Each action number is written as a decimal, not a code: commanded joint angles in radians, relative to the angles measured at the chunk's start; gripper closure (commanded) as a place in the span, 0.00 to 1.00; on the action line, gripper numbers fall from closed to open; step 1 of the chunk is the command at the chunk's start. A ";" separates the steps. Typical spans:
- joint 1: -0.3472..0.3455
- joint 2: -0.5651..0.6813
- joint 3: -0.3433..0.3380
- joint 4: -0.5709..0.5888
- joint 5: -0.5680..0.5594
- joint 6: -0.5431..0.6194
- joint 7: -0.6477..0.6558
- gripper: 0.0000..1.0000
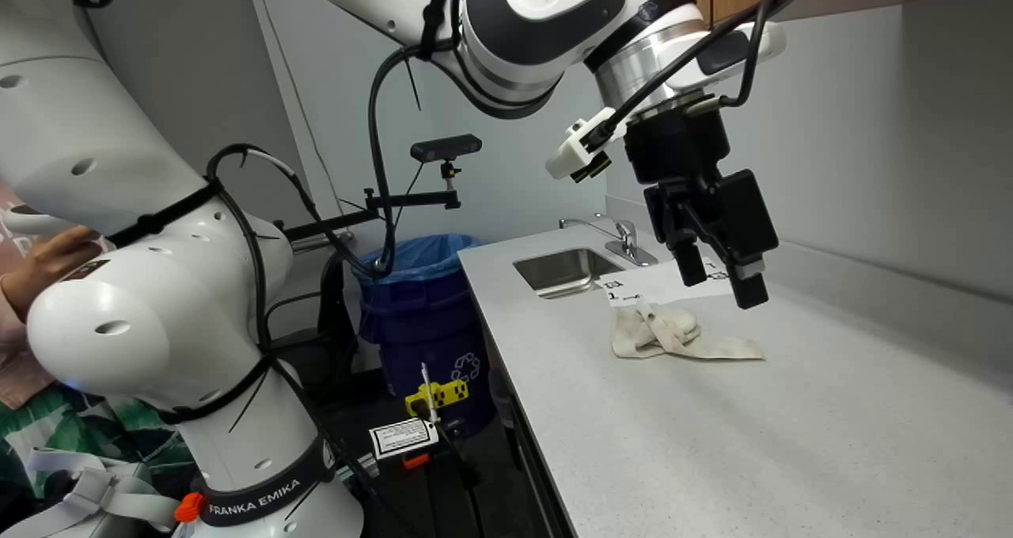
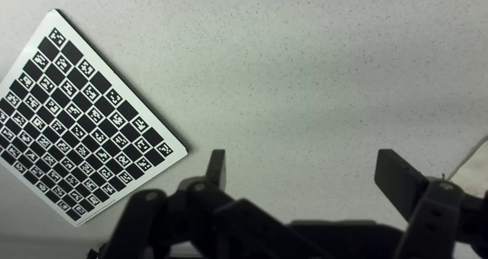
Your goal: Use the towel to wipe the countertop
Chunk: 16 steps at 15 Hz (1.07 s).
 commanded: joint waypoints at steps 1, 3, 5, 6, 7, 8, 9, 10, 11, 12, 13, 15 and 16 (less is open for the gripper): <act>0.013 0.000 -0.013 0.002 -0.003 -0.002 -0.003 0.00; 0.016 0.000 -0.015 0.002 0.002 -0.001 -0.012 0.00; 0.019 0.000 -0.018 0.003 0.006 -0.005 -0.026 0.00; 0.020 0.000 -0.019 0.003 0.007 -0.008 -0.031 0.00; 0.022 0.000 -0.020 0.004 0.008 -0.012 -0.038 0.00; 0.023 0.001 -0.021 0.005 0.009 -0.015 -0.044 0.00; 0.024 0.001 -0.022 0.005 0.009 -0.017 -0.051 0.00; 0.016 0.000 -0.014 0.008 -0.008 -0.030 -0.031 0.00; 0.017 0.000 -0.014 0.009 -0.004 -0.040 -0.034 0.00; 0.016 0.000 -0.012 0.002 -0.004 -0.014 -0.015 0.00; 0.016 0.000 -0.012 0.002 -0.004 -0.019 -0.015 0.00; 0.016 0.000 -0.013 0.002 -0.004 -0.023 -0.015 0.00; 0.016 0.000 -0.013 0.002 -0.004 -0.023 -0.015 0.00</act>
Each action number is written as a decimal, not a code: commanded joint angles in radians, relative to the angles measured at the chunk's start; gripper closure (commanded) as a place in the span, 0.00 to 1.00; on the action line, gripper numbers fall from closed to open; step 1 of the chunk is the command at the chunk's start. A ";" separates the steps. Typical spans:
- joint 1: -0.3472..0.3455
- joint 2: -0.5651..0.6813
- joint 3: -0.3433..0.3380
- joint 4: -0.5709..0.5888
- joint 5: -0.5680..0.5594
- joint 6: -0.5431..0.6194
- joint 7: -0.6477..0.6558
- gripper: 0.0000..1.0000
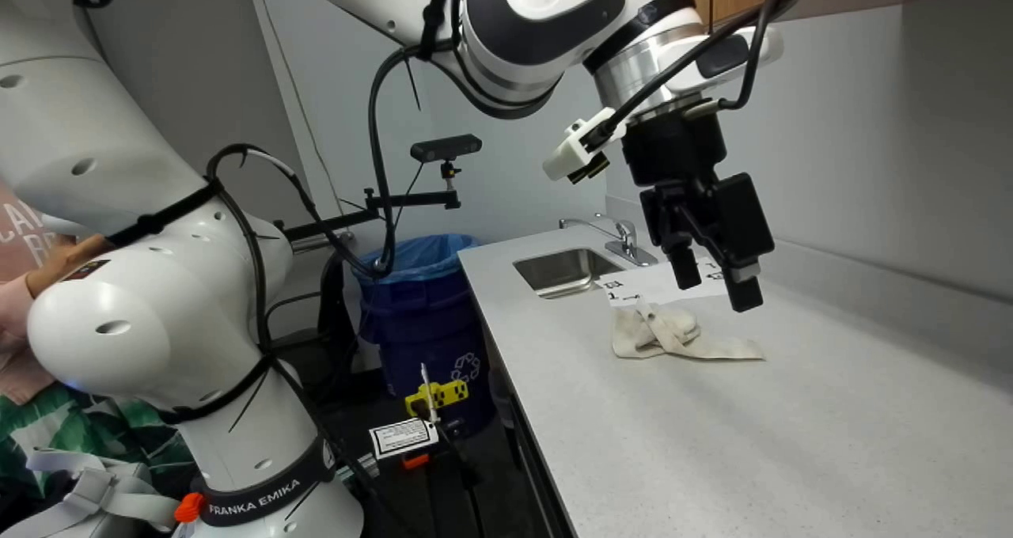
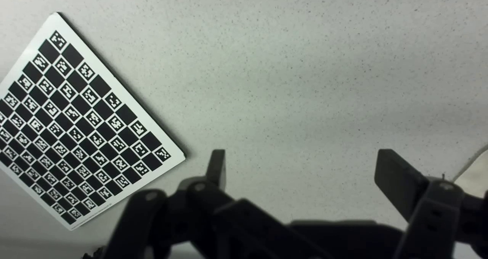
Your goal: Use the towel to wipe the countertop
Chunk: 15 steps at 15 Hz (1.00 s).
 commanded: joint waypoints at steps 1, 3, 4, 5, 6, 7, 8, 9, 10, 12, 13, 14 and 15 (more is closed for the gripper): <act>0.013 0.000 -0.012 0.002 -0.005 -0.004 0.003 0.00; 0.013 0.000 -0.012 0.002 -0.005 -0.004 0.003 0.00; 0.015 0.000 -0.015 0.003 0.002 -0.007 -0.005 0.00; 0.016 0.000 -0.015 0.003 0.001 -0.006 -0.006 0.00; 0.018 0.001 -0.017 0.003 0.005 -0.006 -0.015 0.00; 0.020 0.001 -0.019 0.003 0.009 -0.007 -0.024 0.00; 0.069 0.074 0.053 0.151 0.036 -0.094 0.049 0.00; 0.081 0.081 0.058 0.166 0.046 -0.100 0.041 0.00; 0.103 0.100 0.071 0.209 0.058 -0.123 0.040 0.00; 0.151 0.152 0.104 0.320 0.082 -0.189 0.045 0.00; 0.174 0.183 0.124 0.381 0.087 -0.228 0.060 0.00; 0.188 0.215 0.145 0.444 0.069 -0.277 0.096 0.00; 0.196 0.243 0.171 0.500 0.017 -0.323 0.169 0.00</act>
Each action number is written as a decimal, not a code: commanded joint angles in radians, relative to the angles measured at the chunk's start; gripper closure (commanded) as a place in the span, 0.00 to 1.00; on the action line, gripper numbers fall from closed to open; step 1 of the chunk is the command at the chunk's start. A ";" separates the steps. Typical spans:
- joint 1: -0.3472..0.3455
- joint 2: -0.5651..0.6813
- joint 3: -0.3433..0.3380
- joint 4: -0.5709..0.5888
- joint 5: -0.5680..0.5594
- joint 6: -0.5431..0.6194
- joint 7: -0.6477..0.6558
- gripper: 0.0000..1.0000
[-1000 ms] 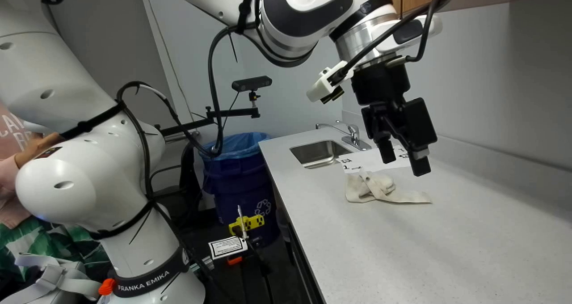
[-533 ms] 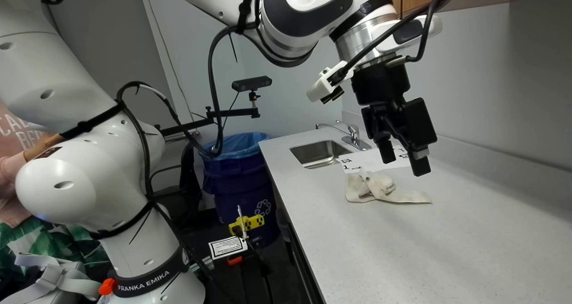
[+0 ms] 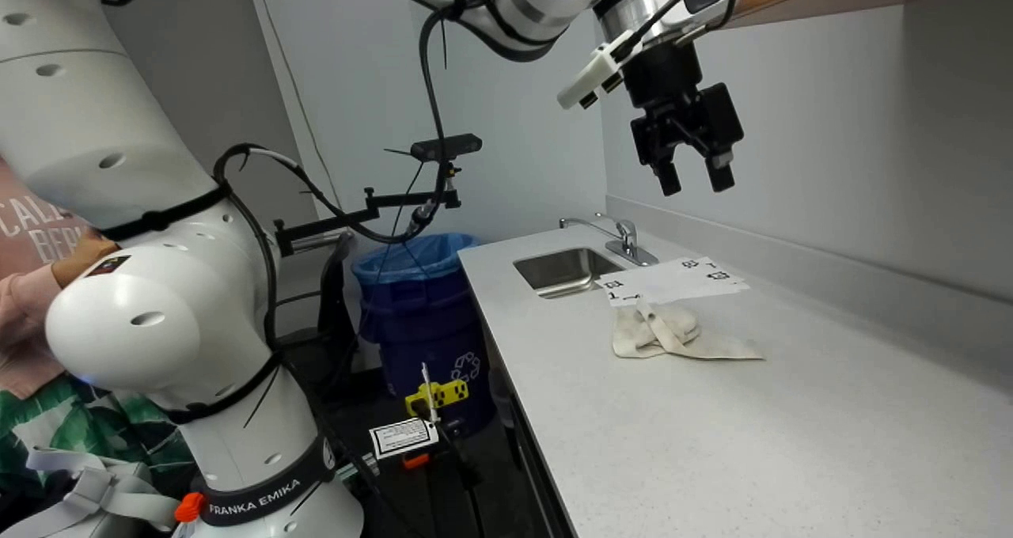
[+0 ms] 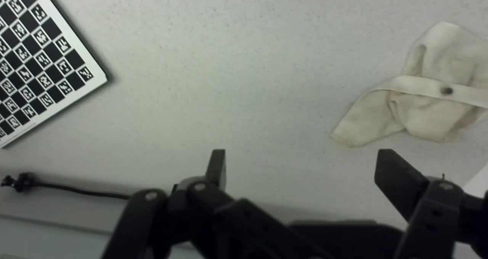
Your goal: Use the towel to wipe the countertop
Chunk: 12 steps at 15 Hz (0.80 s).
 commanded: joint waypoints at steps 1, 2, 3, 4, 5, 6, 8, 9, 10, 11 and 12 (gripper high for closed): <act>0.033 0.027 0.004 0.056 -0.015 -0.044 0.037 0.00; 0.042 0.042 0.019 0.090 -0.023 -0.095 0.095 0.00; 0.047 0.046 0.026 0.104 -0.028 -0.116 0.117 0.00; 0.049 0.047 0.029 0.109 -0.028 -0.124 0.125 0.00; 0.049 0.048 0.029 0.109 -0.029 -0.125 0.126 0.00; 0.049 0.048 0.029 0.110 -0.029 -0.125 0.126 0.00; 0.049 0.048 0.029 0.110 -0.029 -0.125 0.127 0.00; 0.049 0.048 0.029 0.110 -0.029 -0.125 0.127 0.00; 0.049 0.048 0.029 0.110 -0.029 -0.125 0.127 0.00; 0.049 0.048 0.029 0.110 -0.029 -0.125 0.127 0.00; 0.049 0.048 0.029 0.110 -0.029 -0.125 0.127 0.00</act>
